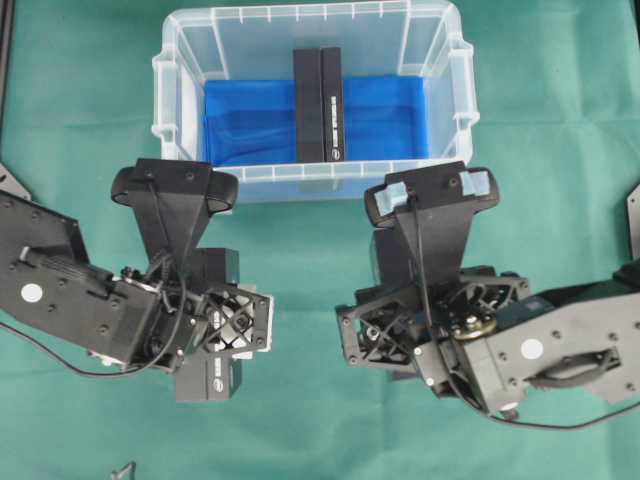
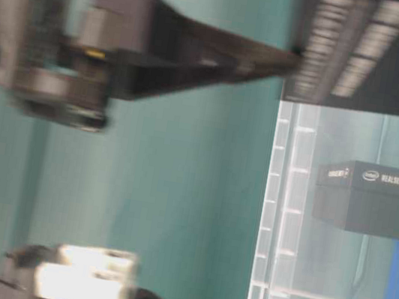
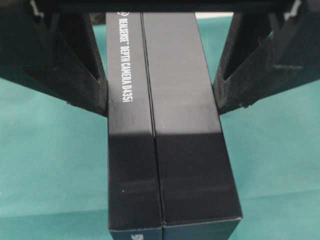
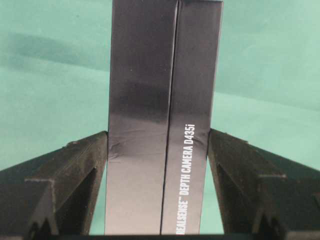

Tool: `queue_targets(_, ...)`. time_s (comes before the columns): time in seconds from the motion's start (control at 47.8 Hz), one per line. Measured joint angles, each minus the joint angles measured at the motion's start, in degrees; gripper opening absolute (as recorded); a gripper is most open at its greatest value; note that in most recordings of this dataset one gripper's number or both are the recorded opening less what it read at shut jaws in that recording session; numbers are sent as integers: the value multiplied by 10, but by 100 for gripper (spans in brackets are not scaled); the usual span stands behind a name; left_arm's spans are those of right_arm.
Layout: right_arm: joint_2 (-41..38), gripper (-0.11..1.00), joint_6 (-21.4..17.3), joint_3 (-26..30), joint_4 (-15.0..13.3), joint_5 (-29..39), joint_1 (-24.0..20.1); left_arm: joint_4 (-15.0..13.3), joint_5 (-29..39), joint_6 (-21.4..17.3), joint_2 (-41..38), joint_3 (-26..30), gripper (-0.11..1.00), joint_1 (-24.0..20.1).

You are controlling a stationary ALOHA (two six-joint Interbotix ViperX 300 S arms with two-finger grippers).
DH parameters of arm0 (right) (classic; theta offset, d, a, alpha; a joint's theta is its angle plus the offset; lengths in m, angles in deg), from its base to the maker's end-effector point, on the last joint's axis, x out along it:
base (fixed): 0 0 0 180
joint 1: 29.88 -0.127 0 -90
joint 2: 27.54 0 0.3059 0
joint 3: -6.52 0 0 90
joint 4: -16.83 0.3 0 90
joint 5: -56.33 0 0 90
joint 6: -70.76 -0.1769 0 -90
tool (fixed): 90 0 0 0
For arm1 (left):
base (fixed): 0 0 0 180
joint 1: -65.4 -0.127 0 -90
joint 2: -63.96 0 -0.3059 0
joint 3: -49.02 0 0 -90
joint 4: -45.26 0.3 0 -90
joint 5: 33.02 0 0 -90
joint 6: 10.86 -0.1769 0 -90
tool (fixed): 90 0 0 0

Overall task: Take the box out of the case with both arms.
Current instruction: 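Carry both held boxes forward and lower them toward the table, then set both boxes upright on the table and open both grippers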

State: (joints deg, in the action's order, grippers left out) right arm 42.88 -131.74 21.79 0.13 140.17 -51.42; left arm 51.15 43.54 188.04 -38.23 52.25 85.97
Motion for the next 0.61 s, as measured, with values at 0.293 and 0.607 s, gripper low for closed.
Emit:
queue_targets(0.293,0,67,-49,-97,1,-105,0,-1,-105,13,-17,-49,64,1)
queue_targets(0.607,0,67,-64,-138,1,-172,0,-7,-162,12,-43,-73,64,1)
